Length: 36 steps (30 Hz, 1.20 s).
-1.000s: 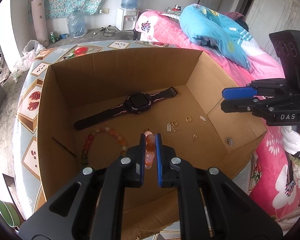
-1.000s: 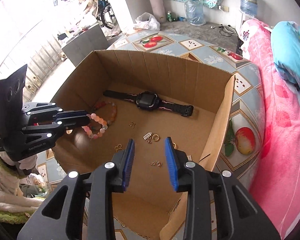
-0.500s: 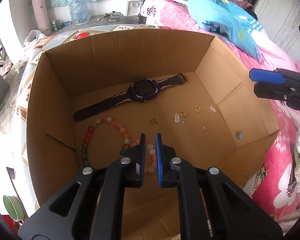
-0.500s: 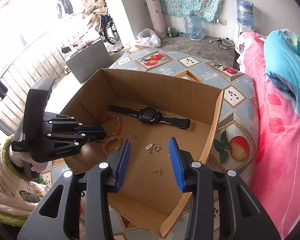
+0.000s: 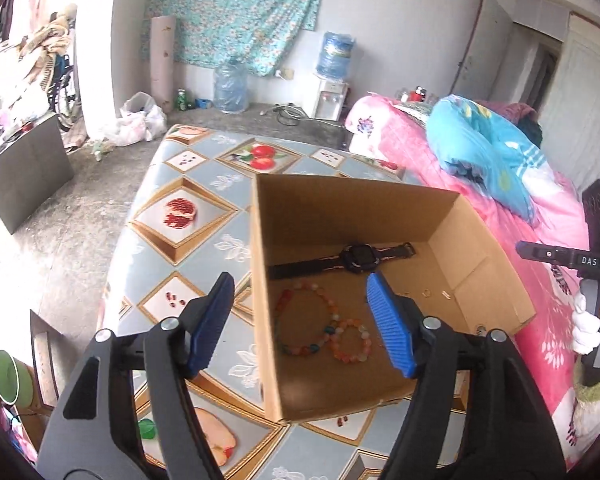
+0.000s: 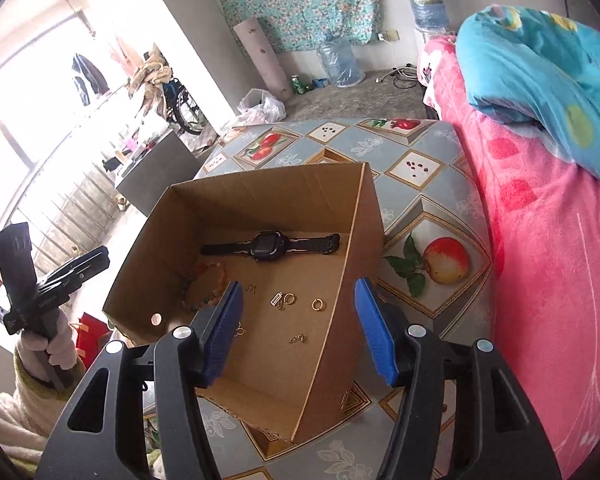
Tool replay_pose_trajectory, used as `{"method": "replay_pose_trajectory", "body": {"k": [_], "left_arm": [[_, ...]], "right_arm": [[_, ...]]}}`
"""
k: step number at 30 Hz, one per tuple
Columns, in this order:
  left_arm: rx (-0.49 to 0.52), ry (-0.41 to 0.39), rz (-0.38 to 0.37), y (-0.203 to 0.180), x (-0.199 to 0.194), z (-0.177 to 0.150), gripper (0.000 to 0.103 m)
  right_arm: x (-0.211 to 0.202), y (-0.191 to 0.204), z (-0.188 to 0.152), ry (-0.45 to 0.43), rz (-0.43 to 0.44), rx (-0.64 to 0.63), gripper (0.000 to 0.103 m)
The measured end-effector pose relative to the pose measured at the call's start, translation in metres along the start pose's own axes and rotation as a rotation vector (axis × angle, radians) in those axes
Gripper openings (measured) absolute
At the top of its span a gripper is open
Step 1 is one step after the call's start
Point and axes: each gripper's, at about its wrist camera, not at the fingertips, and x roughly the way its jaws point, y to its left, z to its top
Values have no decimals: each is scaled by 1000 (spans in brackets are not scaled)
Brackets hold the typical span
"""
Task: Organize jewelry
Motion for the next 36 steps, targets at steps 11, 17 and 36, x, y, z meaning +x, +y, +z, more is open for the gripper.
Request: {"method": "replay_pose_trajectory", "body": {"k": [11, 17, 36], "left_arm": [[-237, 239, -183, 21, 55, -40, 73], [-218, 215, -113, 2, 42, -47, 76], [-286, 146, -226, 16, 19, -53, 78]], "right_arm": [[46, -2, -29, 151, 27, 83, 63], [47, 13, -28, 175, -45, 44, 65], [36, 5, -35, 161, -14, 83, 65]]}}
